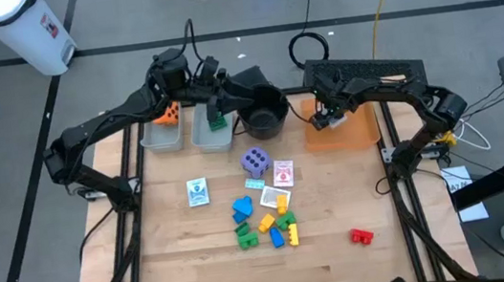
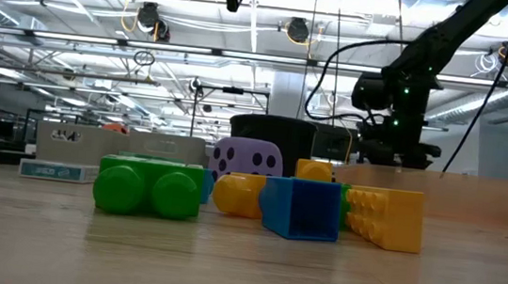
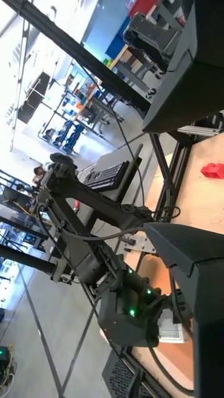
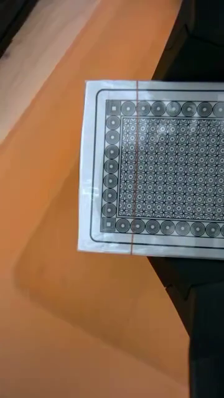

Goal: Pick & Place Toys
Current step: Put the black deck of cards into the orange bin

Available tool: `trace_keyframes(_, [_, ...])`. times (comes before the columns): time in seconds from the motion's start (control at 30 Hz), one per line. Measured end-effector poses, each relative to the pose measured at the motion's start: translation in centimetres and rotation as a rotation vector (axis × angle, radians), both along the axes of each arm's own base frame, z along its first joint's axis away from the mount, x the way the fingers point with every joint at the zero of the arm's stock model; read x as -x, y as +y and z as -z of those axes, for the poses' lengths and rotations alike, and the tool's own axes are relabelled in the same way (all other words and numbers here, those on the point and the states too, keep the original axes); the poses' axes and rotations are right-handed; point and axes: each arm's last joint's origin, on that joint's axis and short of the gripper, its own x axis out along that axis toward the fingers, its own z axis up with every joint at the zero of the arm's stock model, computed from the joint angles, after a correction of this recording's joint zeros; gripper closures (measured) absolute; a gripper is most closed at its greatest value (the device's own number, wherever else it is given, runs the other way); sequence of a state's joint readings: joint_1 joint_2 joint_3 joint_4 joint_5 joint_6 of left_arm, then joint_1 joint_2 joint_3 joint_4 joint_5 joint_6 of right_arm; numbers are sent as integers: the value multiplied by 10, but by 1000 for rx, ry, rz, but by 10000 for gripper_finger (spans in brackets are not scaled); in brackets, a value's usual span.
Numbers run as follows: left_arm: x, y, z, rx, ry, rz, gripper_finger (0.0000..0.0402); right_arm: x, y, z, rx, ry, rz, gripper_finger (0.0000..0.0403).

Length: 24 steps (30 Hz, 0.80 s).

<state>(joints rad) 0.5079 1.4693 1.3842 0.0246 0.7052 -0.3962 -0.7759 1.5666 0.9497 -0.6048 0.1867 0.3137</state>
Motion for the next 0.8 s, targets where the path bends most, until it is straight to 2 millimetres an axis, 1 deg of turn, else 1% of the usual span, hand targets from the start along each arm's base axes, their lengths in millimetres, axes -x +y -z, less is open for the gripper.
trace_keyframes(0.17, [0,0,0,-6,-1,1,151,13,-8,-2,-15,-14,113,96])
trace_keyframes(0.47, [0,0,0,-9,-2,1,151,35,-19,-16,15,-65,264,96])
trace_keyframes(0.63, [0,0,0,-12,-3,2,151,45,-18,-21,3,-60,310,96])
trace_keyframes(0.8, [0,0,0,-18,-4,2,151,54,-13,-17,-17,-43,339,96])
